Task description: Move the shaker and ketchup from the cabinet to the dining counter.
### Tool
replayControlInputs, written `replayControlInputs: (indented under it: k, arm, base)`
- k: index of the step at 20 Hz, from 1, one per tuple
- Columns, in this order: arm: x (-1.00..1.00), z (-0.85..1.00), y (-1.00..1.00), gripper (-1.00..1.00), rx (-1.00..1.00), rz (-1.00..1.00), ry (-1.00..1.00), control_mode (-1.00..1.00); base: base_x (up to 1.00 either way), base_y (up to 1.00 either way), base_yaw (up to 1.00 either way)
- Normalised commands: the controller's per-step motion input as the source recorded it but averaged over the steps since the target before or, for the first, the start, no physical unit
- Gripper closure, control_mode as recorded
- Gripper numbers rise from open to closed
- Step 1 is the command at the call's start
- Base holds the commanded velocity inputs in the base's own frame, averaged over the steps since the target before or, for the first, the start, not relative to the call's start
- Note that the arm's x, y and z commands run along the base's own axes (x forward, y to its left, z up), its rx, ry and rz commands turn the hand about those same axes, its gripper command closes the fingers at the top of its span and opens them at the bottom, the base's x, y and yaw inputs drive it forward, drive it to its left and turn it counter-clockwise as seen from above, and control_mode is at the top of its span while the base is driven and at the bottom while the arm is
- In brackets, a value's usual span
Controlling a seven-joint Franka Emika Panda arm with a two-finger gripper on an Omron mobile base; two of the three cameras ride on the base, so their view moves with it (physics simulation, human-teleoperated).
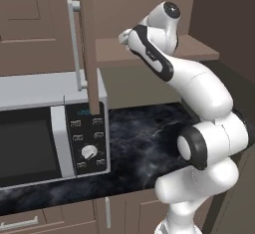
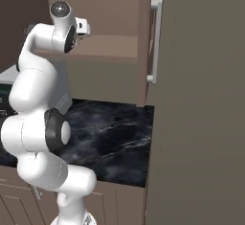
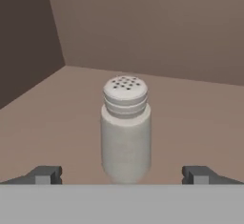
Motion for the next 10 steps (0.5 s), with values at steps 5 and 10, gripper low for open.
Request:
replayControlInputs:
  k: [5,10]
  arm:
    - [0.32,0.00,0.14,-1.00,0.00,0.00,0.00,-1.00]
    - [0.24,-0.04,0.20,-1.00,0.00,0.00,0.00,-1.00]
  base:
    - [0.00,0.00,0.00]
    - [0.00,0.00,0.00]
